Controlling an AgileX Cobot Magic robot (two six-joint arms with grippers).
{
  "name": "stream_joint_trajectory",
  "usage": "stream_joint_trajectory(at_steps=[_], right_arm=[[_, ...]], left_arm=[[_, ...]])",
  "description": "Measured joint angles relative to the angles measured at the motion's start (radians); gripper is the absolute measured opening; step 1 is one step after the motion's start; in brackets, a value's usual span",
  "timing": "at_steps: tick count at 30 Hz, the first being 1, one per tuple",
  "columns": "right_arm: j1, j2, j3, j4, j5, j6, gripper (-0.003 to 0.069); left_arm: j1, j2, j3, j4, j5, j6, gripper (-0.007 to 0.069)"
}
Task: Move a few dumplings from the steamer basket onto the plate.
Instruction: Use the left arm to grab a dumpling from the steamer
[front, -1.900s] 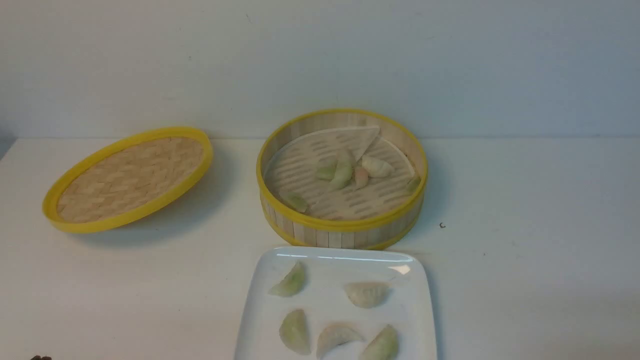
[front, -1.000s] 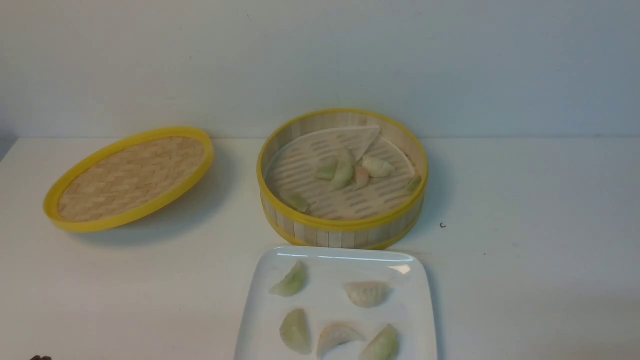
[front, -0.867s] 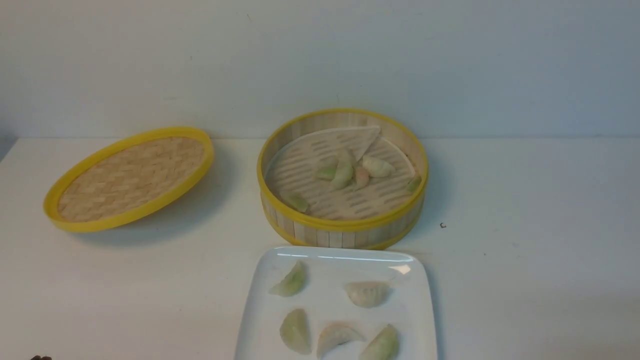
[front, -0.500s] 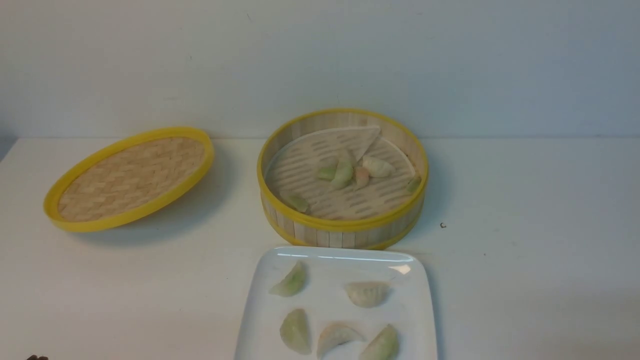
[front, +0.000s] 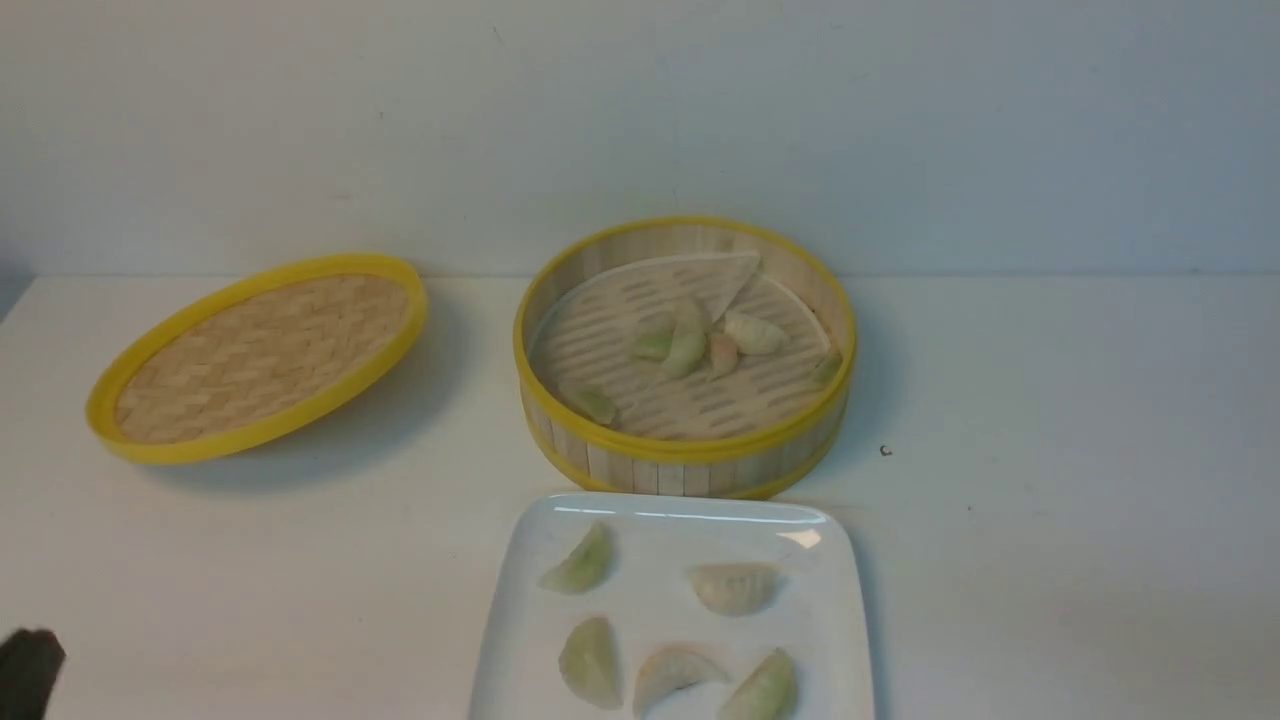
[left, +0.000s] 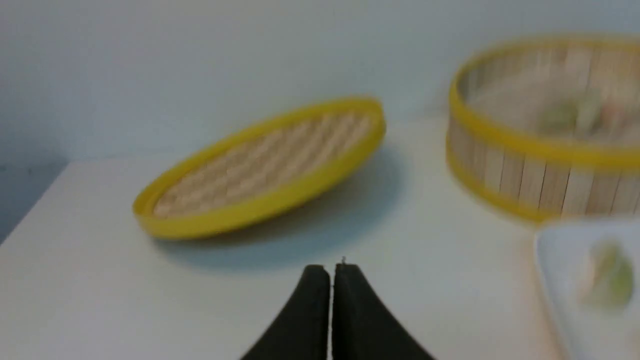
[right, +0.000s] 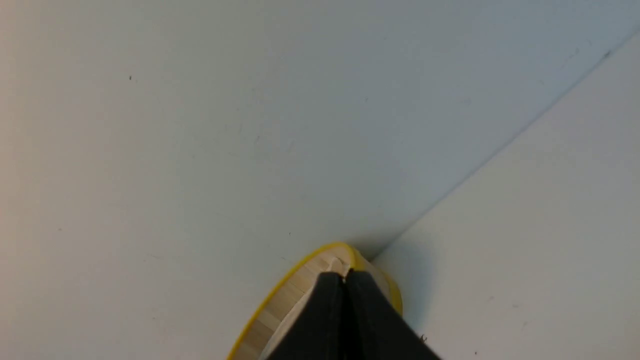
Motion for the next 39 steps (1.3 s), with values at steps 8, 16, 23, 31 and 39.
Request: stream_joint_trajectory(at_steps=[8, 16, 23, 31, 39], right_arm=[[0.0, 0.0, -0.075, 0.069, 0.126, -0.086, -0.0014], [0.0, 0.314, -0.619, -0.076, 0.624, -0.264, -0.0014], [0.0, 0.697, -0.913, -0.265, 1.065, -0.276, -0.0014], [0.0, 0.826, -0.958, -0.336, 1.112, -0.28, -0.0014], [0.0, 0.826, -0.958, -0.337, 1.113, -0.28, -0.0014]], left_arm=[[0.0, 0.0, -0.044, -0.237, -0.455, -0.246, -0.0006], [0.0, 0.375, -0.578, -0.03, 0.163, -0.323, -0.0006], [0.0, 0.883, -0.977, -0.069, 0.797, -0.156, -0.0006], [-0.085, 1.361, -1.18, -0.189, 0.903, 0.093, -0.0006], [-0.301, 1.732, -1.539, -0.078, 0.978, 0.088, -0.0006]])
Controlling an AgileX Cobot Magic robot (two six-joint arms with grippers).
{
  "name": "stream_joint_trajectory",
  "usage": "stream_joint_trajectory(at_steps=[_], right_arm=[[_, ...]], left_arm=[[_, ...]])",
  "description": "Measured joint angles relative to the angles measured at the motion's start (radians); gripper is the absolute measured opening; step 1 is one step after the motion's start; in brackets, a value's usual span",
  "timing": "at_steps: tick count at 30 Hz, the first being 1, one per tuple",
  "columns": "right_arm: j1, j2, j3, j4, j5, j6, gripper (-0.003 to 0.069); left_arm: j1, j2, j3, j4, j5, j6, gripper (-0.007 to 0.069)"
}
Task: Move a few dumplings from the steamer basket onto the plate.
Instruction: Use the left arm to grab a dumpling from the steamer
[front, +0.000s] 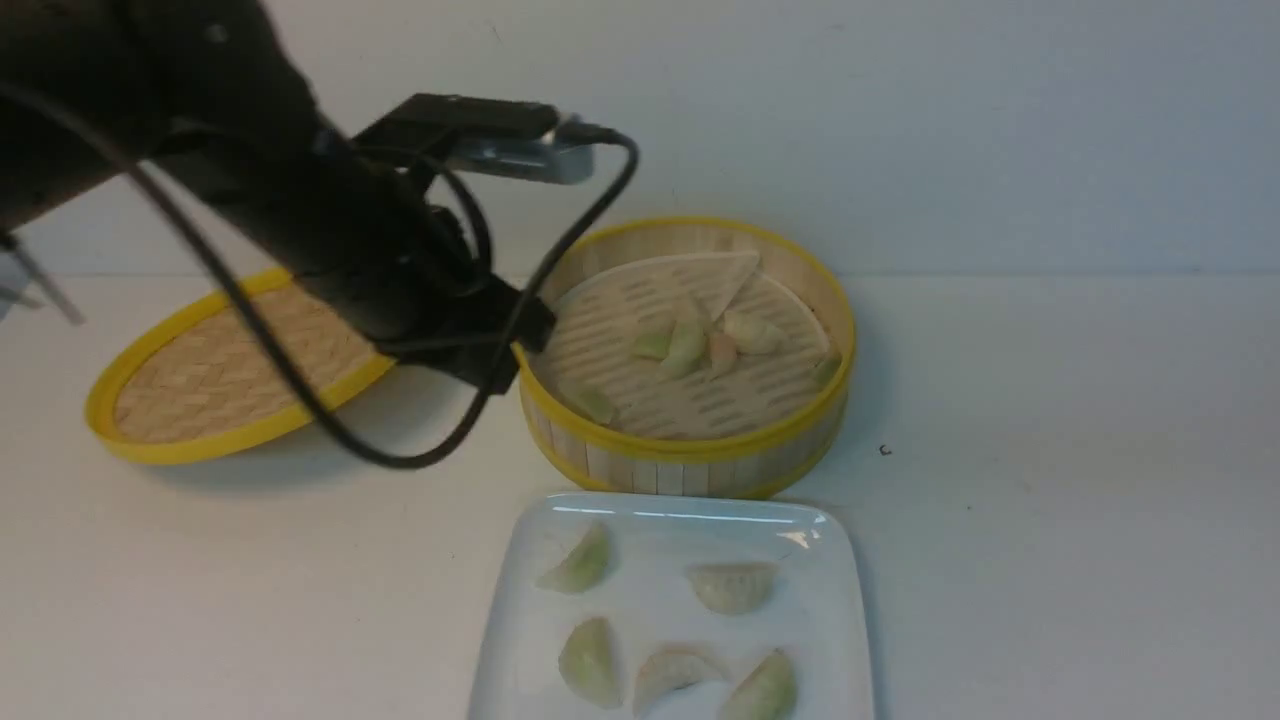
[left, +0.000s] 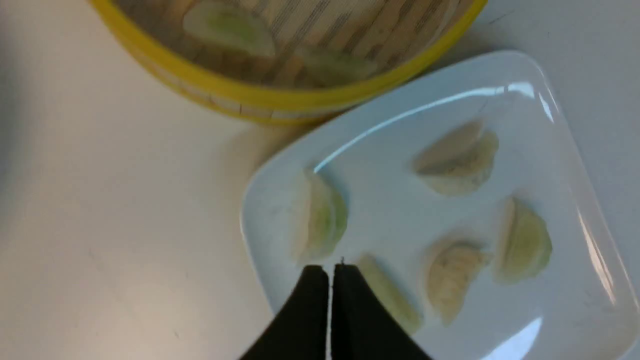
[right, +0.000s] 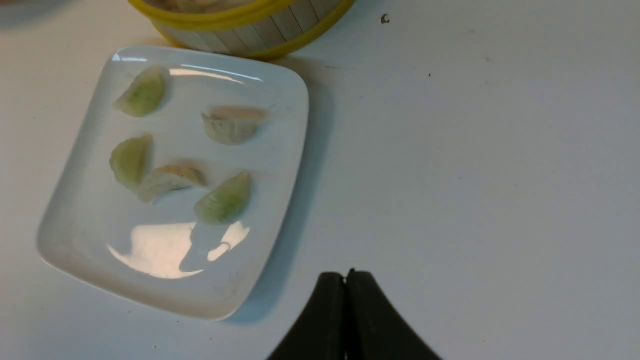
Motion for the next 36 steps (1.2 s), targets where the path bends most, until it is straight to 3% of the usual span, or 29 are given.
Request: stream_joint_trajectory(at_steps=[10, 15, 21, 24, 29, 36], right_arm=[[0.0, 0.0, 0.0, 0.0, 0.002, 0.0, -0.0014], [0.0, 0.0, 0.0, -0.002, 0.004, 0.0, -0.0014], [0.0, 0.0, 0.0, -0.003, 0.005, 0.001, -0.0014], [0.0, 0.0, 0.0, -0.001, 0.005, 0.001, -0.0014], [0.0, 0.0, 0.0, 0.001, 0.005, 0.001, -0.0014], [0.0, 0.0, 0.0, 0.015, 0.005, 0.001, -0.0014]], left_arm=[[-0.035, 0.32, -0.354, 0.115, 0.098, 0.0, 0.003], [-0.035, 0.432, -0.42, 0.123, 0.007, 0.01, 0.021], [-0.035, 0.51, -0.424, 0.18, -0.042, 0.025, 0.051], [-0.035, 0.538, -0.424, 0.186, -0.048, 0.028, 0.0575], [-0.042, 0.562, -0.426, 0.186, -0.072, 0.052, 0.0596], [-0.062, 0.587, -0.426, 0.216, -0.076, 0.061, 0.0549]])
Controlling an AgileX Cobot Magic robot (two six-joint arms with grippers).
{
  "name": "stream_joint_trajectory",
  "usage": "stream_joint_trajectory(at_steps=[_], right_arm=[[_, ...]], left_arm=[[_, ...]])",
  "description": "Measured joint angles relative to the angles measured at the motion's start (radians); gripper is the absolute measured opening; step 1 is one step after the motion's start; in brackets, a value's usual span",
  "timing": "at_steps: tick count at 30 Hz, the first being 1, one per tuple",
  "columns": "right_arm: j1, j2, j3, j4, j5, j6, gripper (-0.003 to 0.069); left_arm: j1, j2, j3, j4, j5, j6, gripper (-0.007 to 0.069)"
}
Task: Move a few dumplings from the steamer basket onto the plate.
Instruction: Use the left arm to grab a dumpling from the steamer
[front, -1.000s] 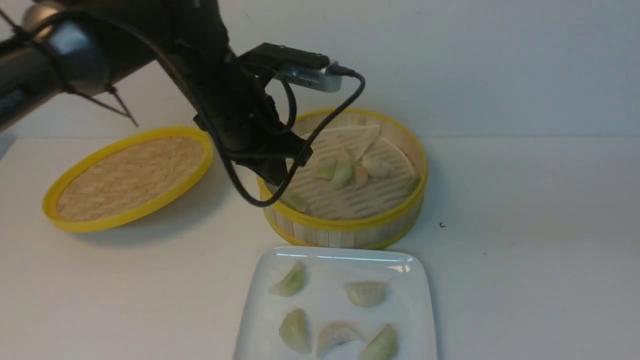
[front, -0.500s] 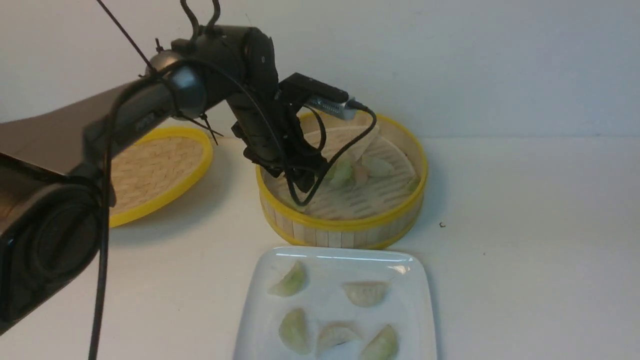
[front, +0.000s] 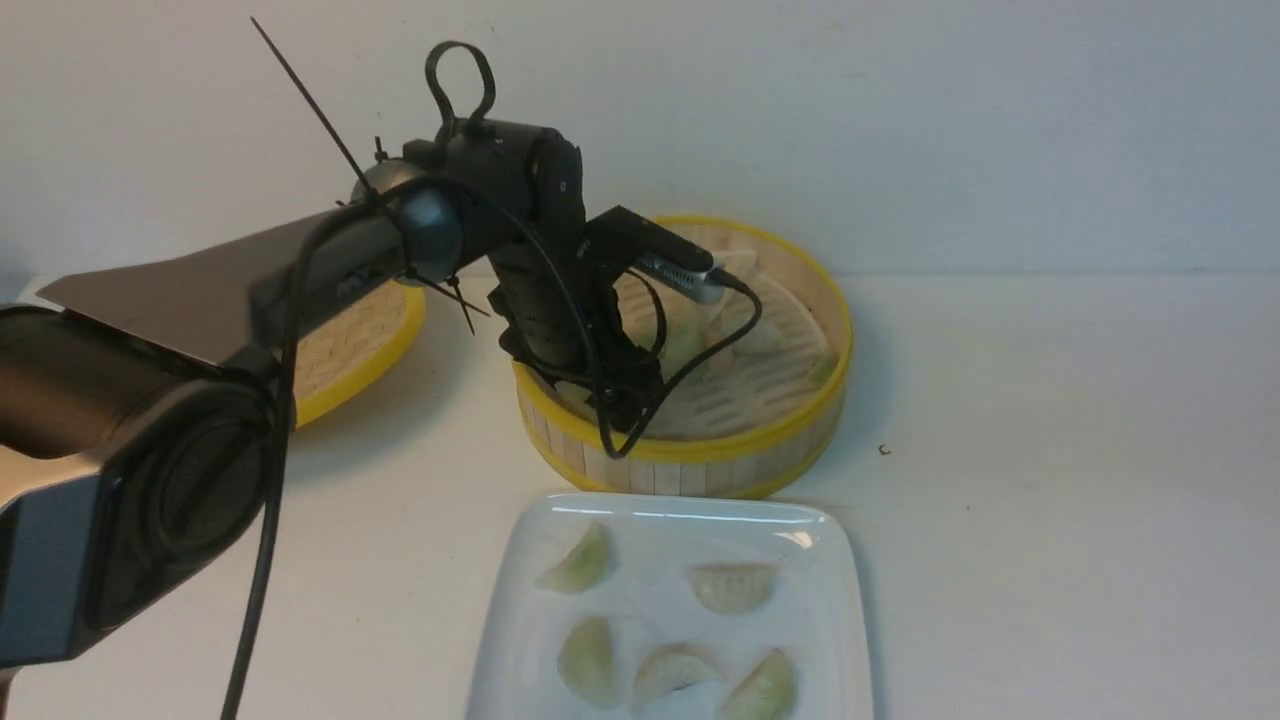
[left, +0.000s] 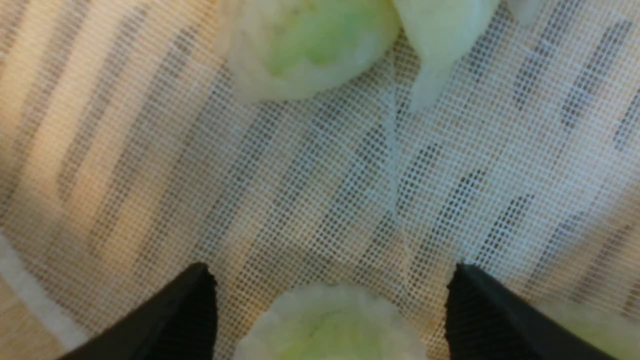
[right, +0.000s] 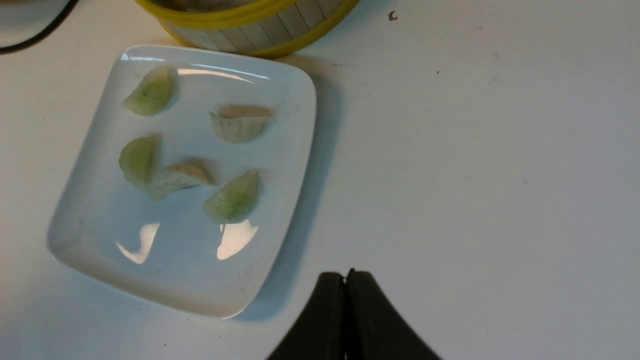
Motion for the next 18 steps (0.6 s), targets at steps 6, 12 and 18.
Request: stream_joint_trajectory(at_steps=[6, 12, 18], right_arm=[[0.0, 0.0, 0.0, 0.008, 0.0, 0.0, -0.0014], [0.0, 0.0, 0.0, 0.021, 0.0, 0.0, -0.0014], [0.0, 0.0, 0.0, 0.028, 0.0, 0.0, -0.0014]], left_arm=[[-0.034, 0.002, -0.007, 0.066, 0.019, -0.001, 0.0335], [-0.075, -0.008, -0.037, 0.137, 0.045, -0.008, 0.033], [-0.092, -0.037, -0.188, 0.137, 0.166, -0.025, 0.033]])
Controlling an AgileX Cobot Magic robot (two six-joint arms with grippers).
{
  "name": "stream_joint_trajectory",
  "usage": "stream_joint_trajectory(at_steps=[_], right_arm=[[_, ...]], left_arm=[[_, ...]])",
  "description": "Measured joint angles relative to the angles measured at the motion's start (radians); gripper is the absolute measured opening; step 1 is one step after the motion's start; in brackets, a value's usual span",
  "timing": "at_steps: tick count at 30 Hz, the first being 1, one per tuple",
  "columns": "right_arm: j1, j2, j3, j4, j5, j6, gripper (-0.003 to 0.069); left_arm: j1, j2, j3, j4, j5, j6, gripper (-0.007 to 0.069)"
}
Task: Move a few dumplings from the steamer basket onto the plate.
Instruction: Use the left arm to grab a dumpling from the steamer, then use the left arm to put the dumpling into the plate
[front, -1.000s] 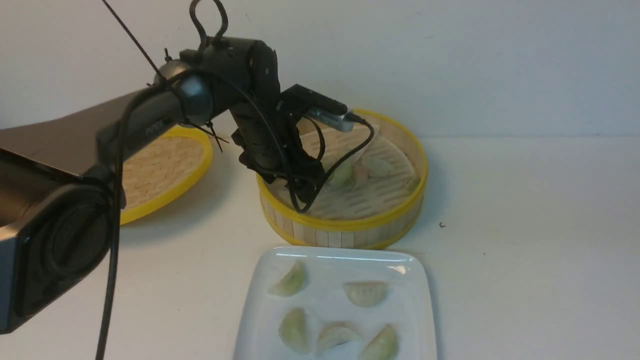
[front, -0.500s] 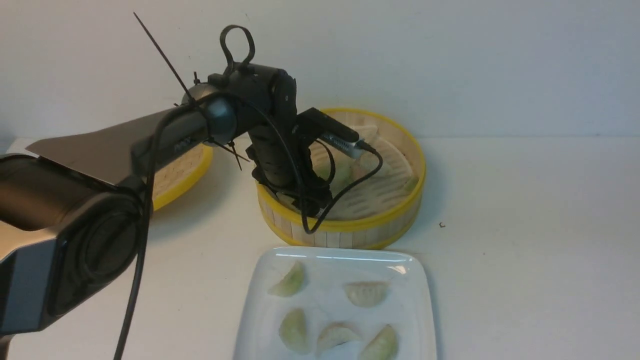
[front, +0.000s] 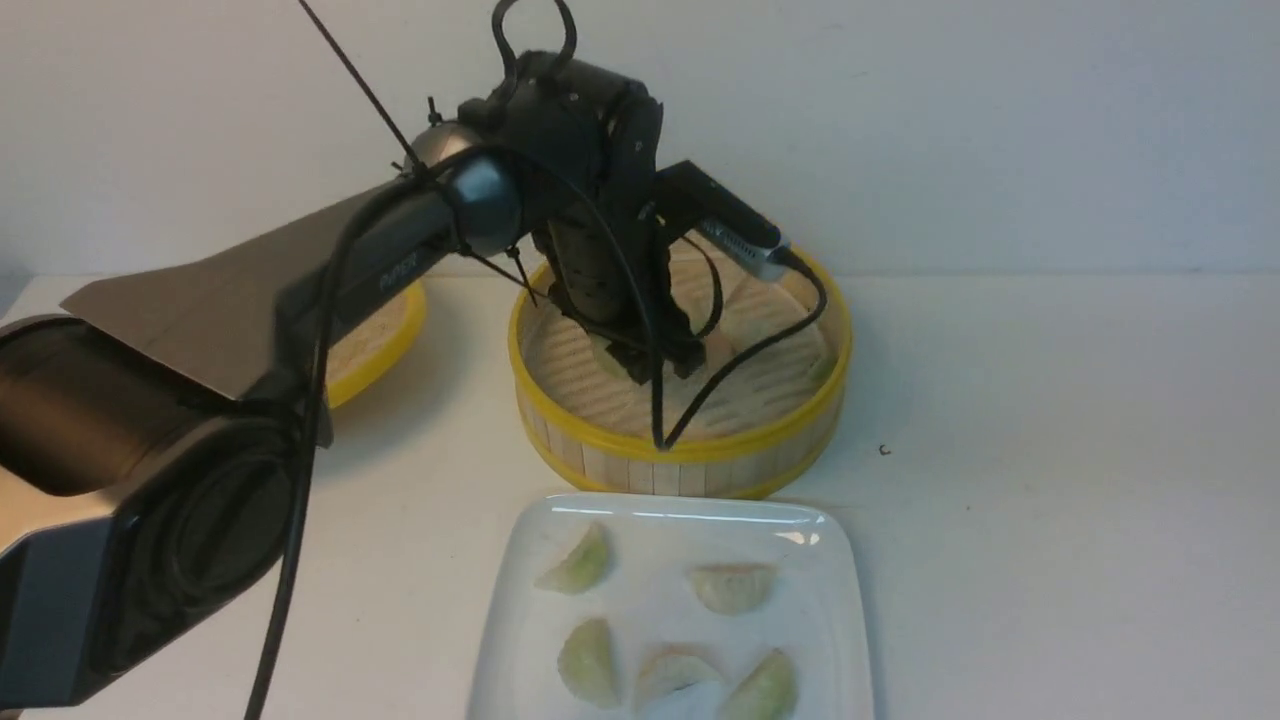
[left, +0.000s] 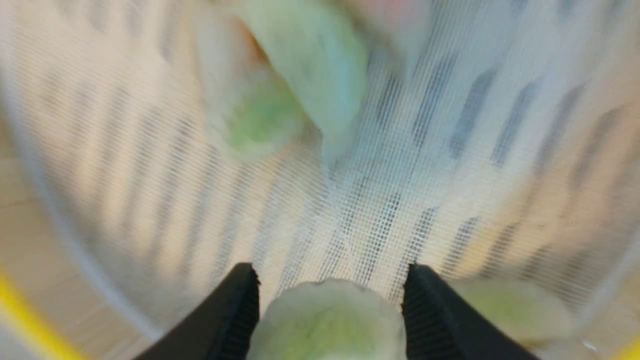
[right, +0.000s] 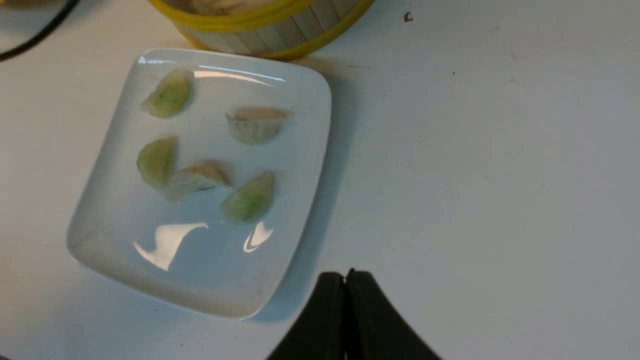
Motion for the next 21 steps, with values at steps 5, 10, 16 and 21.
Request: stream_joint_trajectory(at_steps=[5, 10, 16, 21], right_arm=[[0.0, 0.0, 0.0, 0.0, 0.0, 0.0, -0.0014], [0.0, -0.012, 0.0, 0.002, 0.0, 0.0, -0.0013], [0.0, -0.046, 0.0, 0.001, 0.0, 0.0, -0.0013], [0.0, -0.078, 0.0, 0.001, 0.002, 0.0, -0.0013]], left_arm=[[0.0, -0.009, -0.127, -0.001, 0.066, -0.018, 0.033], [0.0, -0.084, -0.141, -0.085, 0.073, -0.04, 0.033], [0.0, -0.284, 0.093, -0.171, 0.072, -0.086, 0.033], [-0.001, -0.436, 0.415, -0.249, 0.072, -0.098, 0.033]])
